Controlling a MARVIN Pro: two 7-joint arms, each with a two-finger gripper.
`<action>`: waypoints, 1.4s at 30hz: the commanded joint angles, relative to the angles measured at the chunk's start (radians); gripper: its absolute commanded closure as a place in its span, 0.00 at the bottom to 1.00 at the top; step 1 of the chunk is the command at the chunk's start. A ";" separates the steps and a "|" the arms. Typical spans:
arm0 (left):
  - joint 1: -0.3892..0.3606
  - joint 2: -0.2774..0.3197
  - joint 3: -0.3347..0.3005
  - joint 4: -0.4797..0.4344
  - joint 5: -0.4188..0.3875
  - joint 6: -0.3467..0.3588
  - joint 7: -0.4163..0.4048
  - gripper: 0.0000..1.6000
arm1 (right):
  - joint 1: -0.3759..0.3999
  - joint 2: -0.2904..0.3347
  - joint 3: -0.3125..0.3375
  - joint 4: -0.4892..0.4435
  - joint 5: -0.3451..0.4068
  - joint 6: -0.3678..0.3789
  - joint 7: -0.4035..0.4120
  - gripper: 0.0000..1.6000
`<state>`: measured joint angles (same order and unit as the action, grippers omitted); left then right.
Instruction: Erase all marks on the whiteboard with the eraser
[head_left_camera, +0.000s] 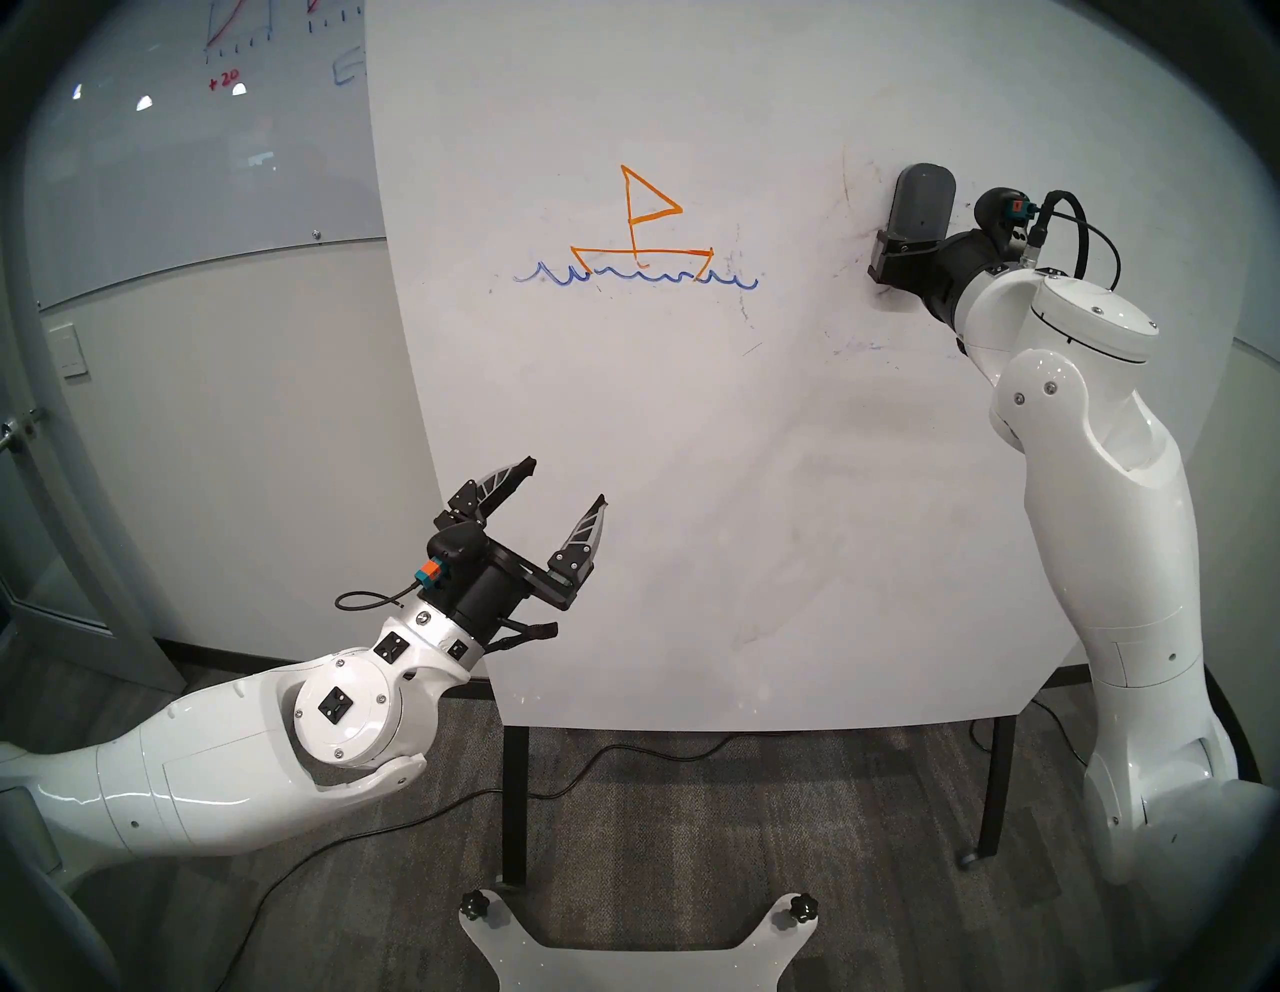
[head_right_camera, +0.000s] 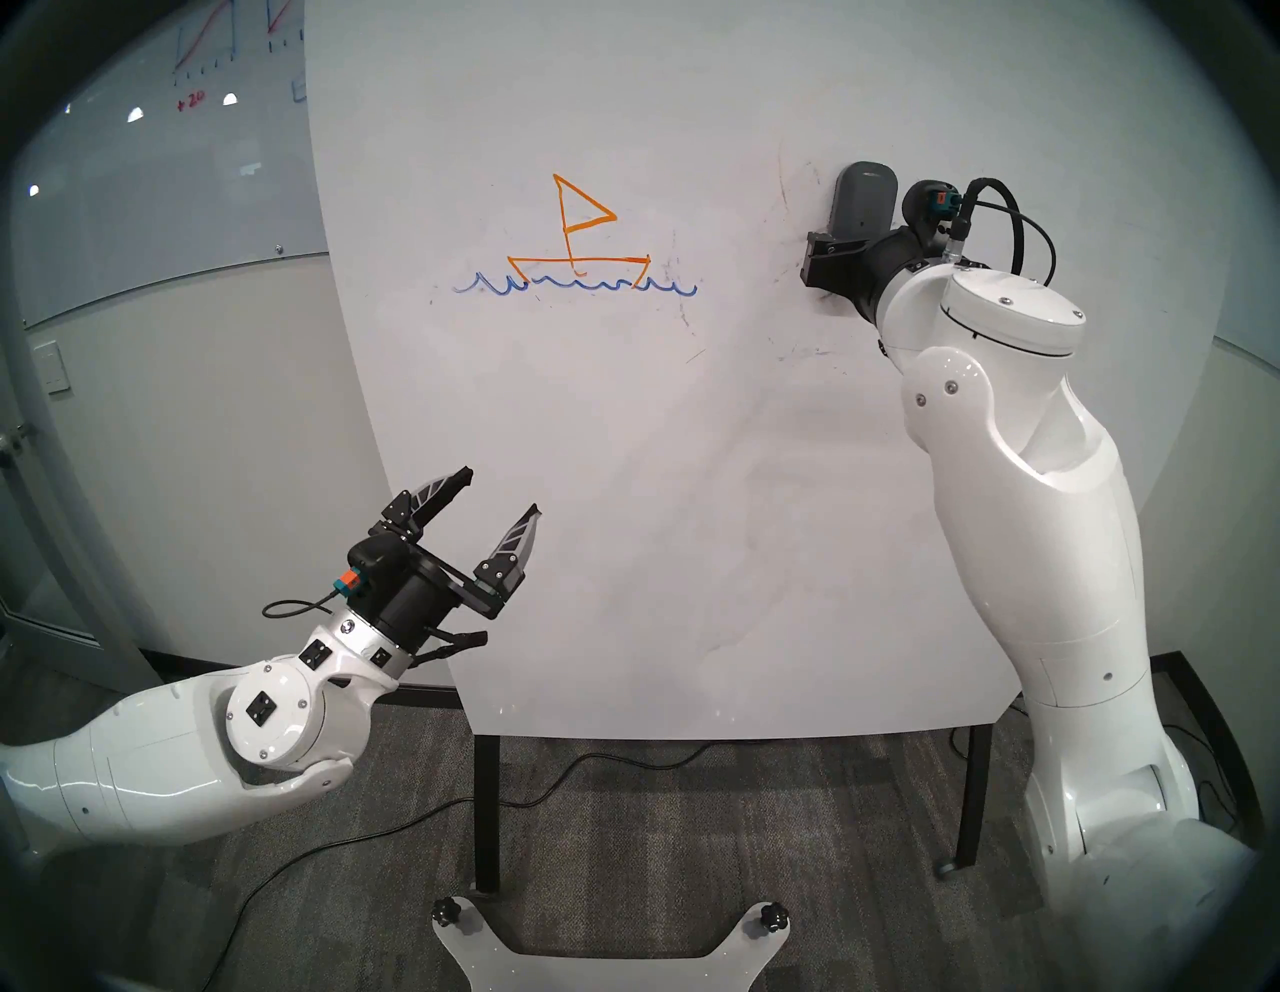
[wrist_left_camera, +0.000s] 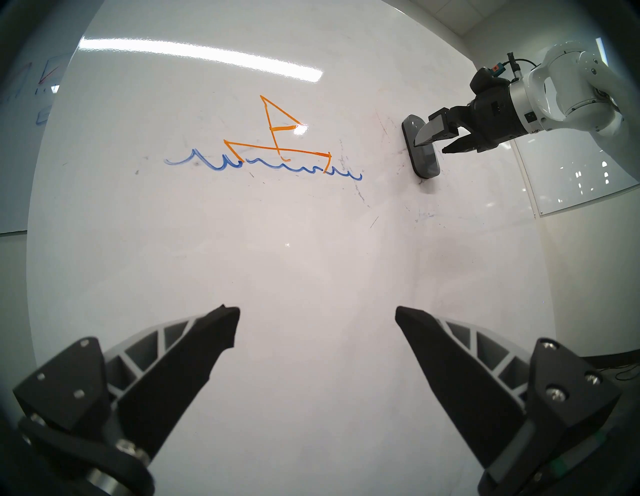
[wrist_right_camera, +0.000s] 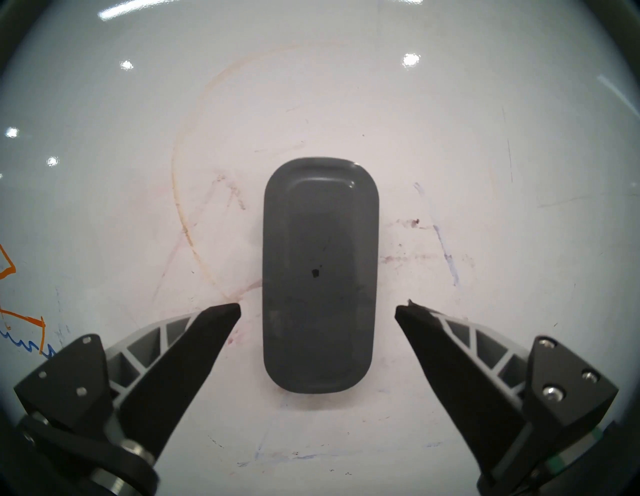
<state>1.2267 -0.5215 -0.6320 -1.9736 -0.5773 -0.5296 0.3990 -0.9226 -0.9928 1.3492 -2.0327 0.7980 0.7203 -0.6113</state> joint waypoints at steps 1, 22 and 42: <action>-0.009 0.000 -0.009 -0.008 -0.001 -0.005 -0.001 0.00 | 0.040 -0.021 -0.009 0.003 -0.015 -0.007 -0.020 0.00; -0.010 0.001 -0.008 -0.008 -0.001 -0.006 0.000 0.00 | 0.046 -0.041 -0.017 0.017 -0.032 -0.014 -0.042 0.00; -0.011 0.001 -0.007 -0.008 -0.001 -0.006 0.000 0.00 | 0.044 -0.046 -0.013 0.030 -0.038 -0.019 -0.032 0.42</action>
<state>1.2245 -0.5208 -0.6296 -1.9736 -0.5776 -0.5297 0.3997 -0.8998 -1.0414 1.3296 -2.0105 0.7590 0.7103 -0.6557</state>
